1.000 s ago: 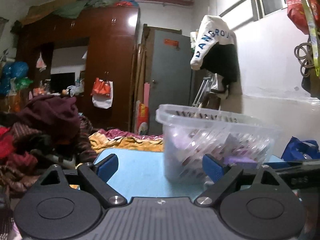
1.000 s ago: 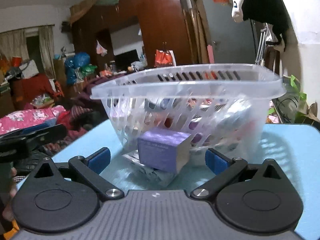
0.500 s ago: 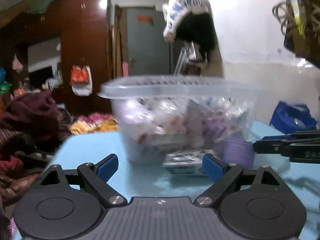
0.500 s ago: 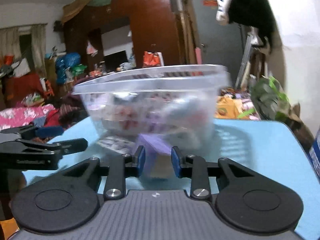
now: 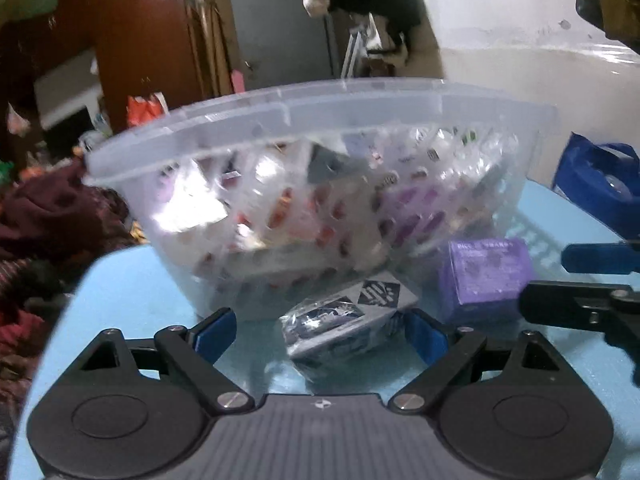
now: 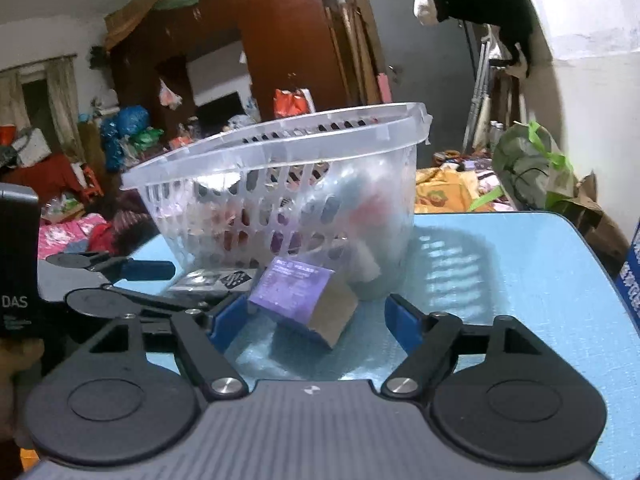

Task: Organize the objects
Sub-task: 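Grasp the white-and-blue box with the left while the right grasps the purple box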

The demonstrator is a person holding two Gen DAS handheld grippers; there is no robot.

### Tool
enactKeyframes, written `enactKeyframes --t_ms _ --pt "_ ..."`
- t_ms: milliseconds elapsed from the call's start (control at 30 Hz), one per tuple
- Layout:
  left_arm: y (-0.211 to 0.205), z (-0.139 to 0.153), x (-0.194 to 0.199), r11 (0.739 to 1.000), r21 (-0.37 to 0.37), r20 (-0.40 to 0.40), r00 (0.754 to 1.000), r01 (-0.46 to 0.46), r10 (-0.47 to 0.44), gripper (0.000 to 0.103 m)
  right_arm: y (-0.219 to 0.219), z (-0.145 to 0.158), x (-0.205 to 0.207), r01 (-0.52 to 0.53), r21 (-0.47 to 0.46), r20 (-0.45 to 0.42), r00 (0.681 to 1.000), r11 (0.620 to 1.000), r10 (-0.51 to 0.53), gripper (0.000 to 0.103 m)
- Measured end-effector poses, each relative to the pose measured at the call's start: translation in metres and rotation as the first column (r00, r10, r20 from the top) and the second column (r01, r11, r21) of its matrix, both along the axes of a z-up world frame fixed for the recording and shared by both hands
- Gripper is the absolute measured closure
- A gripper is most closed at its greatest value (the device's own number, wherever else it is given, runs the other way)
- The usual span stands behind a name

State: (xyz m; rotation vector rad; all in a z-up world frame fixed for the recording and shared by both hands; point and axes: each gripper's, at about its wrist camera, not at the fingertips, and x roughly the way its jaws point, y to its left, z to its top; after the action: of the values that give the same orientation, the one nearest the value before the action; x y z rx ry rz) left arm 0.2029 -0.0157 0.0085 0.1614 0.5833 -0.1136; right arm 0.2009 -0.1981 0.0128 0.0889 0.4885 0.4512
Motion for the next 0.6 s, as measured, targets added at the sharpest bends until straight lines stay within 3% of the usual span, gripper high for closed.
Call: enactKeyframes --t_ms 67,200,233,300,367,467,567,600 --pt "0.002 -0.001 -0.001 1.000 -0.020 -0.007 1.000 0.002 -0.002 0.009 0.005 -0.001 0.003 0.012 -0.033 0.008 1.000 0.999 -0.011 0.014" --pt "0.008 -0.003 -0.004 0.999 -0.037 -0.012 1.000 0.005 -0.005 0.012 0.010 -0.002 0.012 0.028 -0.039 -0.011 1.000 0.999 -0.029 0.013" --pt "0.011 -0.003 -0.006 0.999 -0.043 -0.012 1.000 0.011 -0.011 0.014 0.010 -0.003 0.014 0.027 -0.036 -0.022 0.999 0.999 -0.028 0.013" --pt "0.018 -0.005 -0.008 1.000 -0.024 -0.024 0.999 0.020 -0.020 0.032 0.014 -0.004 0.019 0.027 -0.040 -0.042 0.999 0.999 -0.029 0.013" --pt "0.028 -0.007 -0.014 1.000 0.012 -0.029 1.000 -0.005 0.006 0.038 0.019 -0.004 0.023 0.020 -0.050 -0.056 0.998 0.999 -0.023 0.013" --pt "0.043 -0.005 -0.019 1.000 -0.030 -0.008 1.000 -0.007 0.006 0.036 0.026 -0.007 0.032 -0.005 -0.061 -0.089 0.996 0.998 -0.001 0.013" --pt "0.047 -0.005 -0.015 0.998 -0.069 -0.018 1.000 0.008 -0.009 0.018 0.026 -0.007 0.035 -0.004 -0.059 -0.094 0.996 0.998 -0.001 0.013" --pt "0.045 -0.006 -0.015 0.997 -0.070 -0.021 1.000 0.013 -0.015 0.018 0.026 -0.008 0.036 -0.010 -0.061 -0.102 0.995 0.998 0.004 0.014"
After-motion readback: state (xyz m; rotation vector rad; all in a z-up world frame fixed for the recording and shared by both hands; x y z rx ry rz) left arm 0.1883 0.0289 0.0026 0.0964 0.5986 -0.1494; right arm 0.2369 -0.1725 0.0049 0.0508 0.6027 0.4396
